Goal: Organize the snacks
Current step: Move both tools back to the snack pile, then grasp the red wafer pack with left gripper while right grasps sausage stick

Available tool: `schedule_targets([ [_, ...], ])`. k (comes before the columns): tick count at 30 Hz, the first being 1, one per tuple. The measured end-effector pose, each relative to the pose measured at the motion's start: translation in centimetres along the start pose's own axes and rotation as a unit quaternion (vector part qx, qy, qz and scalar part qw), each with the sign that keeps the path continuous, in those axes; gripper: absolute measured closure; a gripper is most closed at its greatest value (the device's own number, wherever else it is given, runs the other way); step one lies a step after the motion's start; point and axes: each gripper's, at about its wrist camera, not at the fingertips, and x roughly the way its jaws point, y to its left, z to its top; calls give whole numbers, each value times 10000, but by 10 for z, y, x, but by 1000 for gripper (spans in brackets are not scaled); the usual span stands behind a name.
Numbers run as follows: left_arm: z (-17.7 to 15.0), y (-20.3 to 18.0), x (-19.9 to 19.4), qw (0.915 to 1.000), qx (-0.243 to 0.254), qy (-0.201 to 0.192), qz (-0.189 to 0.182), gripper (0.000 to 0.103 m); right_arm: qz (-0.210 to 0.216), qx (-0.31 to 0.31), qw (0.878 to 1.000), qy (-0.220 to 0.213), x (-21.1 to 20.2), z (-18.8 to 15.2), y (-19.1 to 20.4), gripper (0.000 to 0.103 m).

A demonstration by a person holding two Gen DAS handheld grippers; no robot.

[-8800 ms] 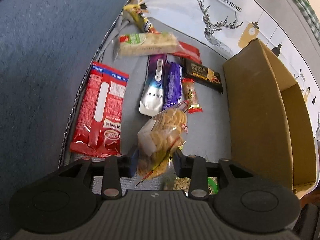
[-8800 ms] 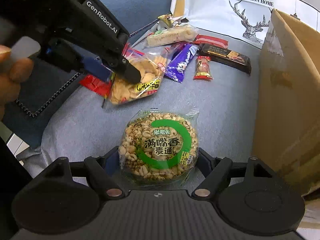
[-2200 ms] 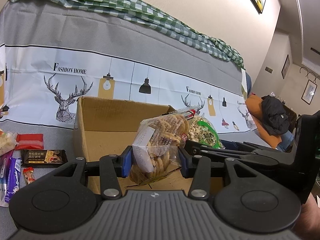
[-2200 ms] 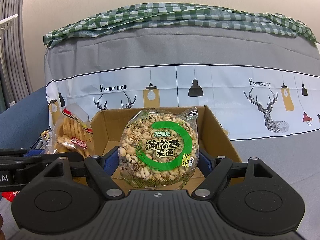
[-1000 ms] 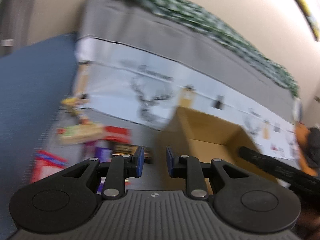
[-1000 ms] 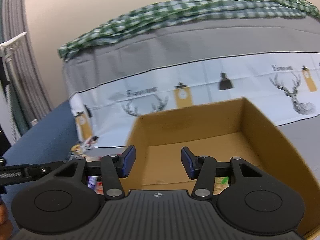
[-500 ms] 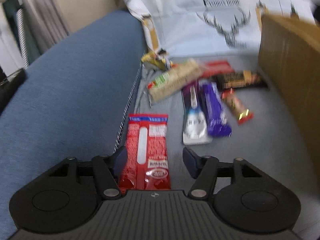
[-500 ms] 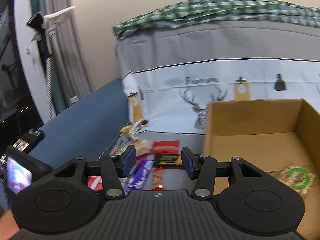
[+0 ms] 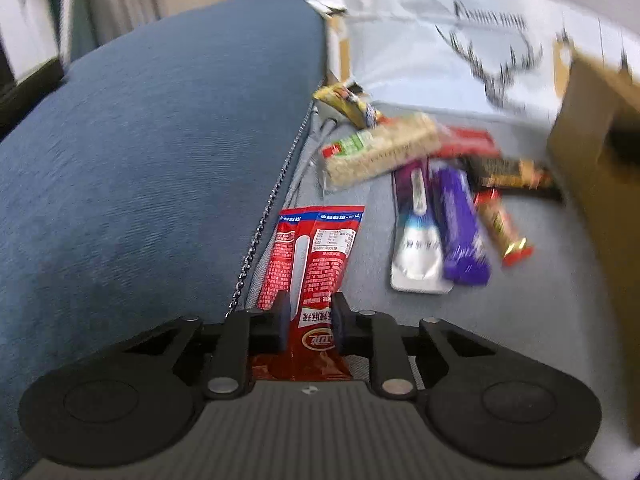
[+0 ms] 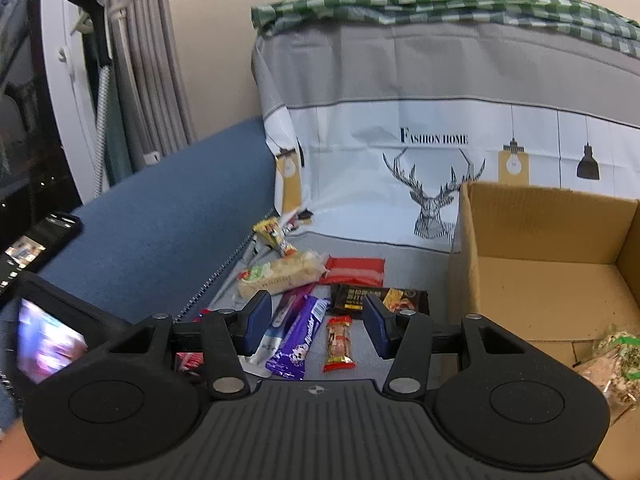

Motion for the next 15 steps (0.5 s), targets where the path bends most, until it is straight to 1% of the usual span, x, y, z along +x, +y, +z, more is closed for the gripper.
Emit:
schedule_targets([
  [3, 1, 11, -12, 9983, -375, 5, -446, 82, -252, 11, 9994, 239, 20, -6, 8, 50],
  [6, -3, 15, -23, 9965, -486, 43, -680, 83, -388, -94, 9978, 528, 41, -13, 19, 50],
  [8, -8, 17, -27, 9948, -612, 151, -797, 83, -454, -177, 9966, 670, 55, -15, 24, 50],
  [11, -11, 18, -26, 9924, -745, 284, -941, 82, -761, -256, 9935, 805, 77, -19, 26, 50],
  [15, -8, 14, -15, 9910, -798, 432, -983, 82, -1117, 75, 9873, 1128, 107, -25, 9, 50],
])
